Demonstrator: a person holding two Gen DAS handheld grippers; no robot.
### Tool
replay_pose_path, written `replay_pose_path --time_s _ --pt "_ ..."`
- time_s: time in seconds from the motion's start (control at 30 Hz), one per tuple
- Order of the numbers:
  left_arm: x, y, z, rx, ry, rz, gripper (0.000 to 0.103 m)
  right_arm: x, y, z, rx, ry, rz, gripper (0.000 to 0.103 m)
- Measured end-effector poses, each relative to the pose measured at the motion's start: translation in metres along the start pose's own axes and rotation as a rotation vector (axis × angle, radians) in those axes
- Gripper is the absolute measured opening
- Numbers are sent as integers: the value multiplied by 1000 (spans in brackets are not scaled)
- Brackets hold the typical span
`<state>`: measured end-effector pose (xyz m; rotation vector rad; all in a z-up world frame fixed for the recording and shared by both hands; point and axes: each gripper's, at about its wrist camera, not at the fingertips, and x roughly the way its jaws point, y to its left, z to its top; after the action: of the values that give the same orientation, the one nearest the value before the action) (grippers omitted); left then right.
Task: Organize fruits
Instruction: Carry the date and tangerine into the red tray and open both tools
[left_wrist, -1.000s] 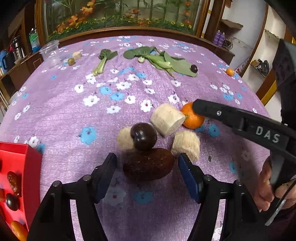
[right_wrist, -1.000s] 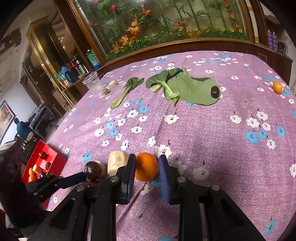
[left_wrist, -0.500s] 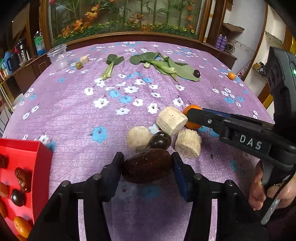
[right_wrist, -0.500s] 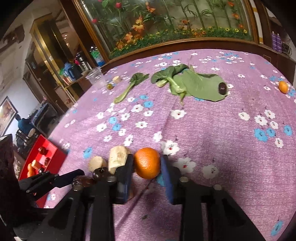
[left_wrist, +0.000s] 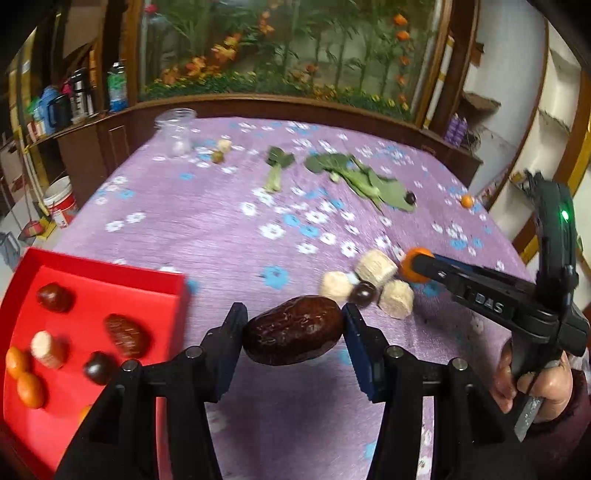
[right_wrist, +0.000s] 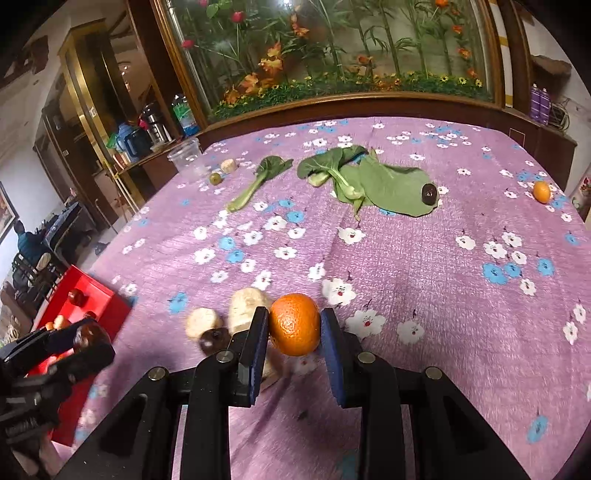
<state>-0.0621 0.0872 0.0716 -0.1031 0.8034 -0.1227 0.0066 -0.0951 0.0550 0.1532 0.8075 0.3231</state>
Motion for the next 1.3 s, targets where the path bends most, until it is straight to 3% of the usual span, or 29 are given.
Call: replay_pose_path --time_s 0.27,0.73,1.07,1.3 --pt "-38 57 -10 -133 -62 33 52 -17 38 -2 -23 4 47 31" --pt "-83 171 -40 -366 -108 162 52 6 177 -25 -179 106 272 31" --pt "-86 204 -54 -437 -101 226 52 19 229 -51 -249 179 354 32" --pt "-85 211 -59 -448 -93 236 52 22 258 -68 -302 183 378 32"
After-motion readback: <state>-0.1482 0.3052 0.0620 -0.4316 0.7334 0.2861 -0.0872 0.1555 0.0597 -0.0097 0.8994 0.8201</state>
